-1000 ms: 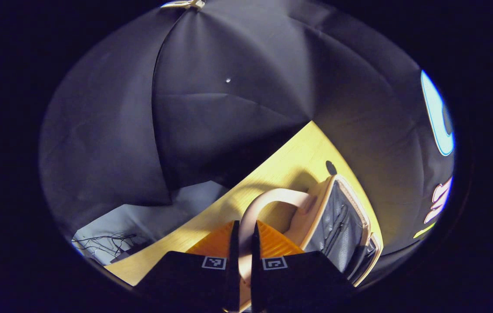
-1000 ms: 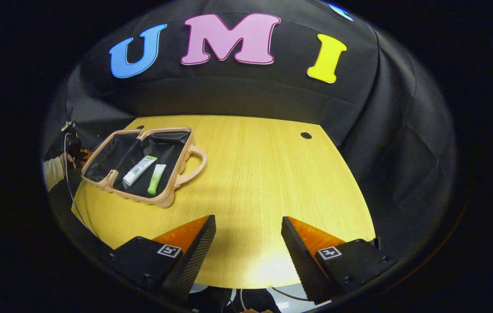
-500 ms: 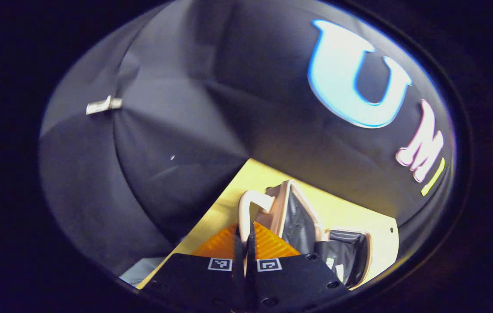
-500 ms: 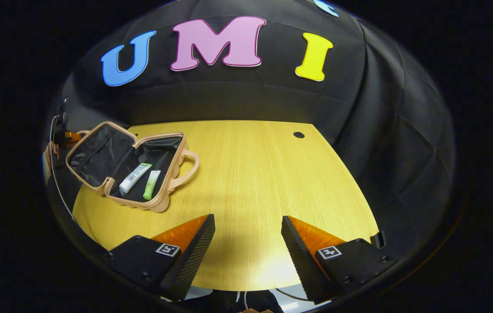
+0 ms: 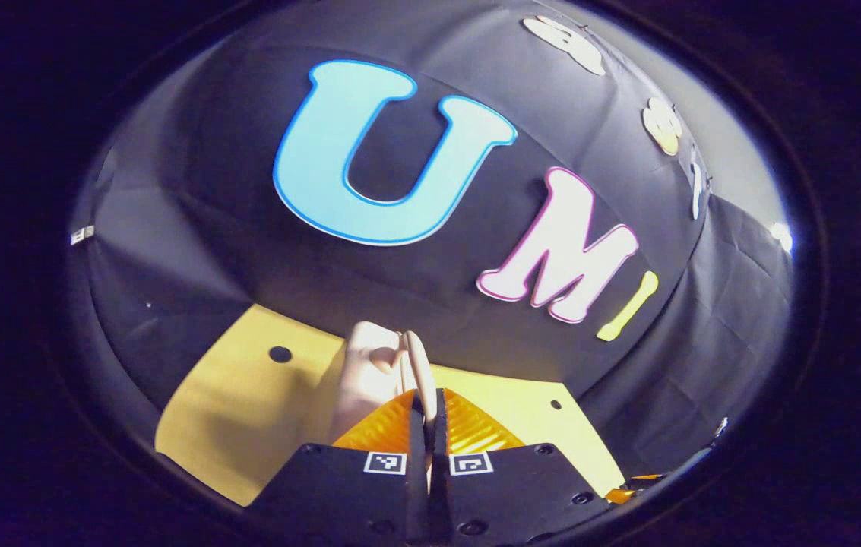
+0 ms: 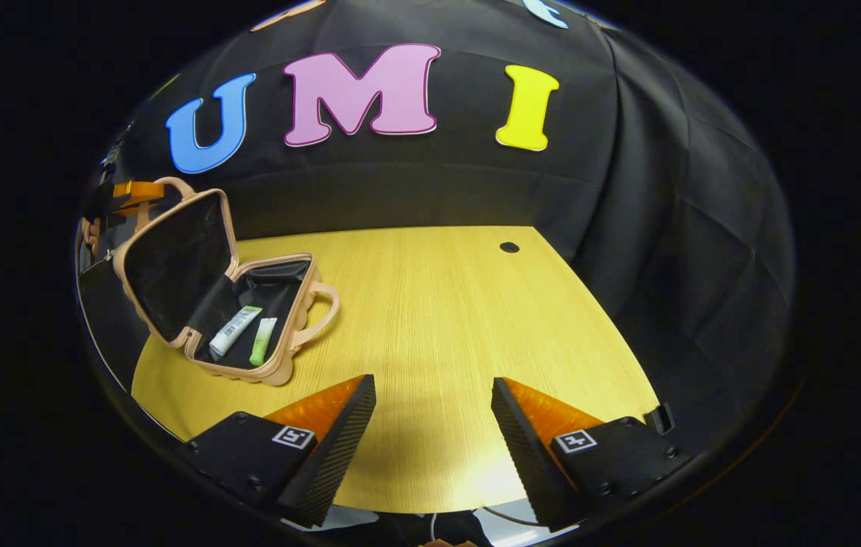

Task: First open the suitcase, pack the skin care products into it, and then close the suitcase.

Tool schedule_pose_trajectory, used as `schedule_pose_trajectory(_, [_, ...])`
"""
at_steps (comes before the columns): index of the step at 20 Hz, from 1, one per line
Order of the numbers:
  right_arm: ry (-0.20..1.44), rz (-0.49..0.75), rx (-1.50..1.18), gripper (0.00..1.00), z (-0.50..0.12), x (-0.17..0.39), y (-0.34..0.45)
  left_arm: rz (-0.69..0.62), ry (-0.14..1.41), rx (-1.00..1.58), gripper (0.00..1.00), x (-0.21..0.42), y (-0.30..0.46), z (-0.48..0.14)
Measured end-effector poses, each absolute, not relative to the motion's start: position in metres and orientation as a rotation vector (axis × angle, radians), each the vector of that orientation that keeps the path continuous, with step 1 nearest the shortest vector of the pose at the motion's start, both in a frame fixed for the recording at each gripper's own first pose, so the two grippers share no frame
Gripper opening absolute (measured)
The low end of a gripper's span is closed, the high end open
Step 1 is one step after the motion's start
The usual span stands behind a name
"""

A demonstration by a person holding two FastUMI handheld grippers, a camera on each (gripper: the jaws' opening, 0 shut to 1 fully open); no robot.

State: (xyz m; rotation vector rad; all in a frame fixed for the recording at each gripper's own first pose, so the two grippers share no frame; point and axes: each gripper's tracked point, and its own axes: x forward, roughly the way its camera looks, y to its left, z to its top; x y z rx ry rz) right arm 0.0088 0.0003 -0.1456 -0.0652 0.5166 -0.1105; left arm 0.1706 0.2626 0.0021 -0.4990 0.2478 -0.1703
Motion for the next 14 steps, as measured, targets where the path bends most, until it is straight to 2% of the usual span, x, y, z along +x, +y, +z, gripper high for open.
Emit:
schedule_pose_trajectory(4, [0.43,-0.105,-0.123,0.98,-0.118,0.02,-0.014,-0.272,0.344,-0.525,0.06,0.187,0.17,-0.029])
schedule_pose_trajectory(8, [0.414,-0.107,-0.113,0.98,-0.117,0.031,-0.032,-0.323,0.517,-0.525,0.06,0.189,0.104,-0.101])
schedule_pose_trajectory(14, [0.431,-0.074,-0.1,0.97,-0.123,0.055,-0.059,-0.188,0.701,-0.349,0.07,0.192,0.072,-0.172])
